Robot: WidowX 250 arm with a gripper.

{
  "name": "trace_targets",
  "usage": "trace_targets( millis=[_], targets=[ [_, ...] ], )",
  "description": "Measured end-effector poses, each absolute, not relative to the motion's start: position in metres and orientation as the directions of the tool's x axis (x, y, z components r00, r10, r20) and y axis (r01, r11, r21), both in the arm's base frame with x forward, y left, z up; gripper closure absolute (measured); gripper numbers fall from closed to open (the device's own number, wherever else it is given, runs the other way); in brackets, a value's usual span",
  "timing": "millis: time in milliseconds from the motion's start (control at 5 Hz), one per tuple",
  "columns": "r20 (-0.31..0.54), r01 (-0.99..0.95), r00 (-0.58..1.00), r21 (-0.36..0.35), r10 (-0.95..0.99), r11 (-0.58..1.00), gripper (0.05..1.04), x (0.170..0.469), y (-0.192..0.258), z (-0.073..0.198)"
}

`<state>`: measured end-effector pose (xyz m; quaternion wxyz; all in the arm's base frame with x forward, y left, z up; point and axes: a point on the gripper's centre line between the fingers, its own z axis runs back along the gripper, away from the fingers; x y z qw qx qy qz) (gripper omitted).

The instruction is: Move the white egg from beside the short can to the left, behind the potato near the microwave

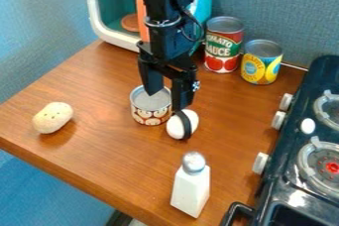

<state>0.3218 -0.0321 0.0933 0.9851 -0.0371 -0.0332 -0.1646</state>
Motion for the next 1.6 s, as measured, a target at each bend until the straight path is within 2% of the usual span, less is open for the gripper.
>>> trace_targets(
  millis=[200, 400, 800, 1400, 1600],
  targets=[
    [0.047, 0.323, 0.946, -0.071, -0.32, 0.944, 0.082, 0.319, -0.031, 0.082],
    [0.076, 0.324, 0.945, -0.061, -0.319, 0.944, 0.082, 0.322, -0.031, 0.077],
    [0.039, 0.301, 0.953, -0.024, -0.3, 0.953, 0.082, 0.324, -0.026, 0.06],
    [0.06, 0.327, 0.944, -0.015, -0.326, 0.945, 0.082, 0.332, -0.046, 0.056],
    [0.022, 0.344, 0.939, -0.023, -0.343, 0.939, 0.082, 0.331, -0.05, 0.043]
  ],
)
